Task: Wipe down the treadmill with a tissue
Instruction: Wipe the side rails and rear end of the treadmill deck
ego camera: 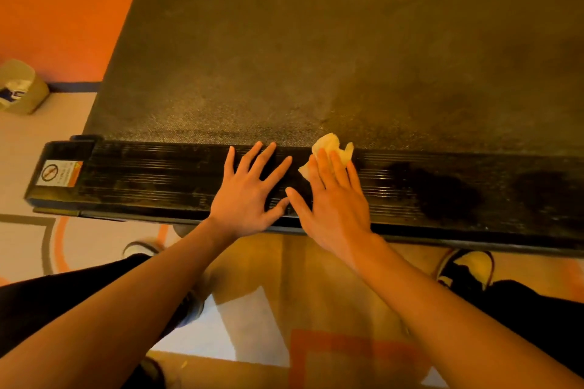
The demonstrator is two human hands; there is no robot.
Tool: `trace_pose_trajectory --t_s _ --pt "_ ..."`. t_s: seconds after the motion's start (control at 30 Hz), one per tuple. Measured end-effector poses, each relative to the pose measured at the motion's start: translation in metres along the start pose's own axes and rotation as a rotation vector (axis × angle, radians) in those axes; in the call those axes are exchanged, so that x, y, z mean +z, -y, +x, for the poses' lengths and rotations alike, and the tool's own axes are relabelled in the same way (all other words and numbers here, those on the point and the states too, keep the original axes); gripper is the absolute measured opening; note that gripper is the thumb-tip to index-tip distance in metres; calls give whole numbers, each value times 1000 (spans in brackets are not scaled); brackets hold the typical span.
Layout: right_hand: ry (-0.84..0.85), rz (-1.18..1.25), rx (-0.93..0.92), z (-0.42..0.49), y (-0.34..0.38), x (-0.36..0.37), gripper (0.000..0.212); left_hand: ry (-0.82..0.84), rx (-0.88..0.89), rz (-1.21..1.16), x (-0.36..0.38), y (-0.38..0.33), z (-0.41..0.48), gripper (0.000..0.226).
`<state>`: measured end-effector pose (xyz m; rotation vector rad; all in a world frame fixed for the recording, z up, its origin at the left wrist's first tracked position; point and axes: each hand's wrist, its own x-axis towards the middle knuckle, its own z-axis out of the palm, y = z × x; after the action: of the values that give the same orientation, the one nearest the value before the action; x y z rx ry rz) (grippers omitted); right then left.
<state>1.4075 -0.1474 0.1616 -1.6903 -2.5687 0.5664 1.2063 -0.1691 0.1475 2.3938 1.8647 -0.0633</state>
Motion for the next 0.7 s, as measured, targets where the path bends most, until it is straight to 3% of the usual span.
trace_pose_trajectory --t_s 0.17,0.37,0.47,0.6,0.7 --pt "-6 -75 -40 7 -18 -1 91 -16 7 1 0 -1 0 74" --pt "-49 -100 171 -26 -89 -22 95 -36 24 -4 4 1 0 73" --pt "-50 -59 271 -18 -61 -17 100 -52 19 -9 6 2 0 73" --pt "-16 -42 66 8 7 4 93 -73 30 -35 7 0 -1 73" --pt "41 -87 -17 14 6 0 93 -82 28 -40 9 2 -2 73"
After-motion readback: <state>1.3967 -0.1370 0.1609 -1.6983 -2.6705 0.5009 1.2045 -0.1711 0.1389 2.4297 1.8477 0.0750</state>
